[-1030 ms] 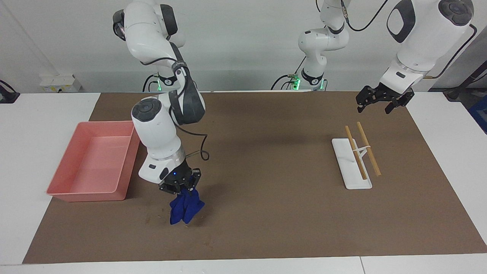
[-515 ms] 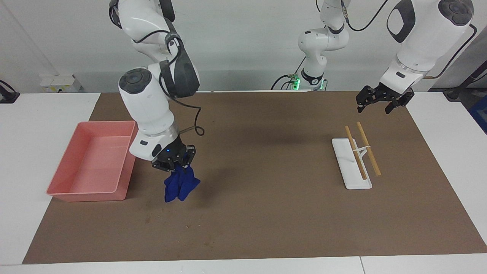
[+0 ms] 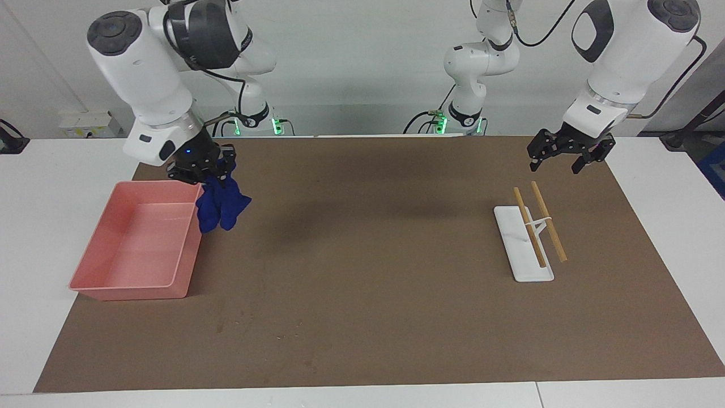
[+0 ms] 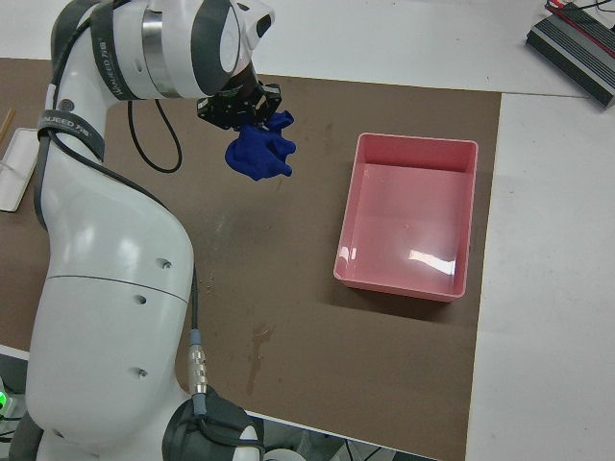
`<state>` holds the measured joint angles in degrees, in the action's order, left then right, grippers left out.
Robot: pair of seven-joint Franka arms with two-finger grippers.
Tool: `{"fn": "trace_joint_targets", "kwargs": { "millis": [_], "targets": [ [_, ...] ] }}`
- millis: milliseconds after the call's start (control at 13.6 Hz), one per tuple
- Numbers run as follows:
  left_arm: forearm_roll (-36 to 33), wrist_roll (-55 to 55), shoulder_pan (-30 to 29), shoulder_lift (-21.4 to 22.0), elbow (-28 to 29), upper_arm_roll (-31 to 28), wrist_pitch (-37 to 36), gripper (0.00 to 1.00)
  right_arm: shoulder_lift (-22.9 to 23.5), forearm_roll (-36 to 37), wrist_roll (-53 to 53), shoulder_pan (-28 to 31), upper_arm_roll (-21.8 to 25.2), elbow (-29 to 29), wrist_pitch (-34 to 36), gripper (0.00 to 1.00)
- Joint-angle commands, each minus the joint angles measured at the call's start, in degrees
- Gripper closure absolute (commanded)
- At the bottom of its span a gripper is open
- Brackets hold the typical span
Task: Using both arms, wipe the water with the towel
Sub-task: 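Lower the blue cloth into the pink bin and open the right gripper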
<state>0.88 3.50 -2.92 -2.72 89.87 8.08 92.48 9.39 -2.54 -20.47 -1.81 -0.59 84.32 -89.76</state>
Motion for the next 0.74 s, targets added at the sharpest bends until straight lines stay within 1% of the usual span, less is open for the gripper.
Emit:
{"fn": "trace_joint_targets", "kwargs": {
  "millis": [0, 74, 221, 368, 442, 515, 662],
  "targets": [
    [0.3, 0.5, 0.5, 1.1, 1.6, -0.6, 0.9, 0.00, -3.2, 3.1, -9.6, 5.1, -0.5, 5.5, -3.0, 1.00],
    [0.3, 0.5, 0.3, 1.1, 1.6, -0.7, 0.9, 0.00, -4.3, 3.7, -12.1, 5.9, -0.5, 8.4, -5.1, 1.00],
    [0.3, 0.5, 0.3, 1.1, 1.6, -0.6, 0.9, 0.00, -7.6, 4.2, -17.4, 8.0, -0.5, 16.4, -12.3, 1.00],
    [0.3, 0.5, 0.3, 1.1, 1.6, -0.6, 0.9, 0.00, -10.9, 5.4, -23.6, 10.2, -0.5, 25.8, -23.3, 1.00],
    [0.3, 0.5, 0.3, 1.1, 1.6, -0.6, 0.9, 0.00, -11.1, 5.4, -26.4, 10.9, -0.5, 28.1, -27.1, 1.00],
    [0.3, 0.5, 0.3, 1.1, 1.6, -0.6, 0.9, 0.00, -10.7, 5.4, -29.1, 12.0, -0.5, 28.6, -29.1, 1.00],
    [0.3, 0.5, 0.2, 1.1, 1.6, -0.6, 0.9, 0.00, -8.2, 5.9, -34.5, 14.5, -0.5, 28.8, -33.5, 1.00]
  ]
}}
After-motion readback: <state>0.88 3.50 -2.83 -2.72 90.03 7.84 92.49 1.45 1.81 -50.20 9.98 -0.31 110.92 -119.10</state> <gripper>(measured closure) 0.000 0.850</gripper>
